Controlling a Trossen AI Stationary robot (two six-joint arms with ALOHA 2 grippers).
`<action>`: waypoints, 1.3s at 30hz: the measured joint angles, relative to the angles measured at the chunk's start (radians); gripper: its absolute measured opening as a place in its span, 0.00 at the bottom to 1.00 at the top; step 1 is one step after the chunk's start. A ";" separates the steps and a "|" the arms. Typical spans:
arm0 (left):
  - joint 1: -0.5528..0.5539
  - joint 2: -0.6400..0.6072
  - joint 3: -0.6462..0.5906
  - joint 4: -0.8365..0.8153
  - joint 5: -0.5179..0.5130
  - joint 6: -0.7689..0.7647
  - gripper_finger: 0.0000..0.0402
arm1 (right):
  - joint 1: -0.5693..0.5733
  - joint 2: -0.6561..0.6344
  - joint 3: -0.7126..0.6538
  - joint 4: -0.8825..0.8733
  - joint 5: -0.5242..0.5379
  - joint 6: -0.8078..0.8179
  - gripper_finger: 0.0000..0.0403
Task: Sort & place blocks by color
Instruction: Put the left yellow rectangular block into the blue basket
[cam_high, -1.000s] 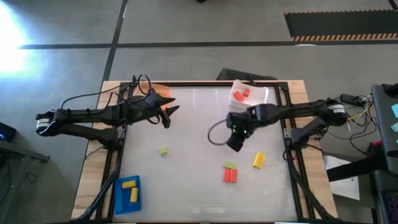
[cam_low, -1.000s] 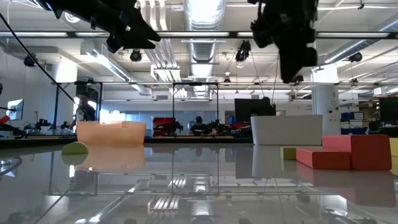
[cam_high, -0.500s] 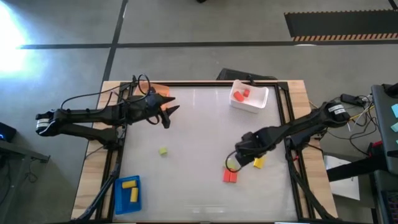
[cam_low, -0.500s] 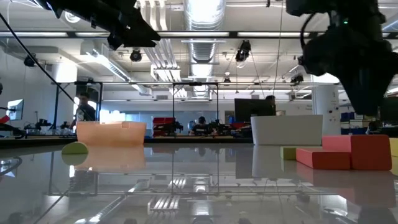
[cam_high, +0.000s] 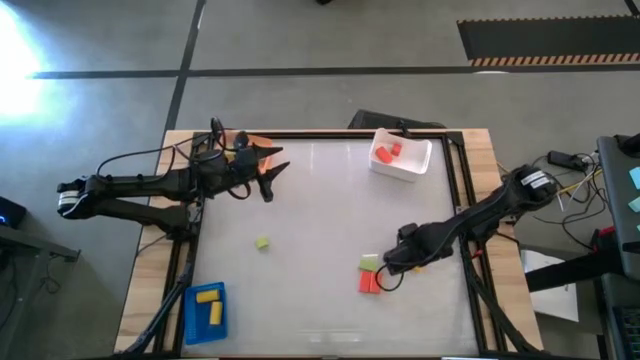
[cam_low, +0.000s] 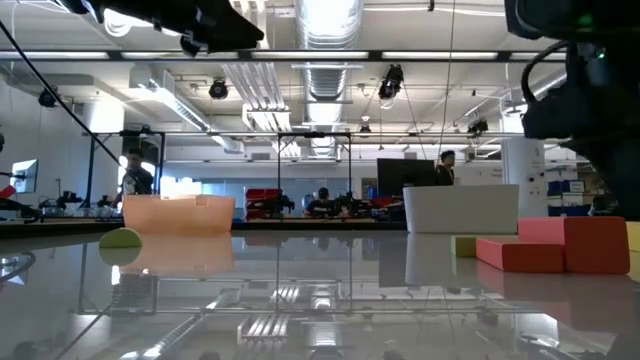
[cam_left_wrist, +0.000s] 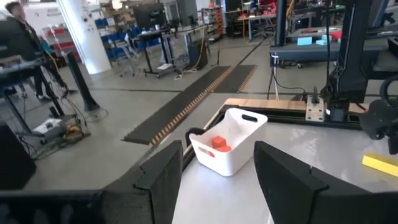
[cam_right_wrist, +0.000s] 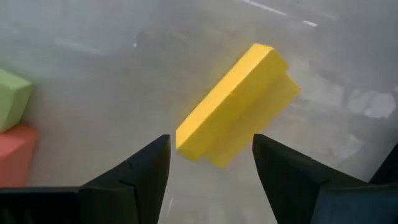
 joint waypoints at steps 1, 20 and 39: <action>0.000 0.000 0.000 0.005 -0.001 0.008 0.45 | 0.003 0.010 -0.001 0.004 0.008 0.003 0.54; 0.000 0.000 0.000 0.055 -0.003 0.060 0.45 | 0.002 0.106 0.008 0.025 0.111 0.001 0.43; 0.000 0.000 0.000 0.053 -0.003 0.061 0.45 | 0.002 0.074 0.045 0.028 0.161 -0.033 0.12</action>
